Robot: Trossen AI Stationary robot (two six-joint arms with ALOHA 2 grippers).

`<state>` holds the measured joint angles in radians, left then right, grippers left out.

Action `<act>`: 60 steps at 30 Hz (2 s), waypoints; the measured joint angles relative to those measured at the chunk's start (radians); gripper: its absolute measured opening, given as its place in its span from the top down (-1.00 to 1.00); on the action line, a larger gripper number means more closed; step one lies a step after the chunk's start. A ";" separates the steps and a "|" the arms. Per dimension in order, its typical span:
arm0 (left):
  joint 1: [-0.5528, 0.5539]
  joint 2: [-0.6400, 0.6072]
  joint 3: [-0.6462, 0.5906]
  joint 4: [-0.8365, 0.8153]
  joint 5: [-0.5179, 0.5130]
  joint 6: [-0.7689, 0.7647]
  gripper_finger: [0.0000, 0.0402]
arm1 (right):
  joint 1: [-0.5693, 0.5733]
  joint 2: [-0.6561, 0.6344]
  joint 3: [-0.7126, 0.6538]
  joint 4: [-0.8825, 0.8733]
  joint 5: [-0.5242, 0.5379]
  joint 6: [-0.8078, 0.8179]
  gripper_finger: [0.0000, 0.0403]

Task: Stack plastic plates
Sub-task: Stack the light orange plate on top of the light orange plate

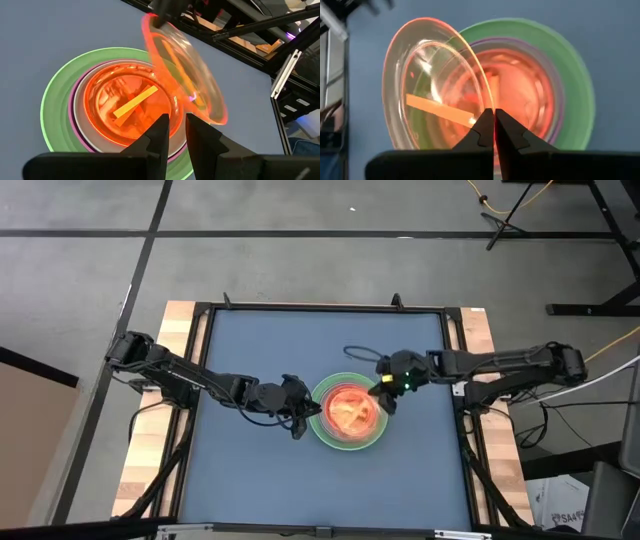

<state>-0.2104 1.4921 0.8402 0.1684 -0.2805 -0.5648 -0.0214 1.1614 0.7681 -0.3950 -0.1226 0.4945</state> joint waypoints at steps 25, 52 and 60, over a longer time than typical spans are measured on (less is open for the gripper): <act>0.000 0.000 0.000 0.000 0.000 0.000 0.72 | -0.124 0.259 0.000 0.065 0.000 -0.029 1.00; 0.000 0.000 0.000 0.000 0.000 0.000 0.71 | -0.123 0.277 0.000 0.091 0.000 -0.029 1.00; 0.000 0.000 0.000 0.000 0.000 0.000 0.71 | -0.123 0.277 0.000 0.090 0.000 -0.029 0.79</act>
<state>-0.2104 1.4921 0.8402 0.1684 -0.2802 -0.5644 -0.1448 1.4384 0.7677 -0.3047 -0.1230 0.4657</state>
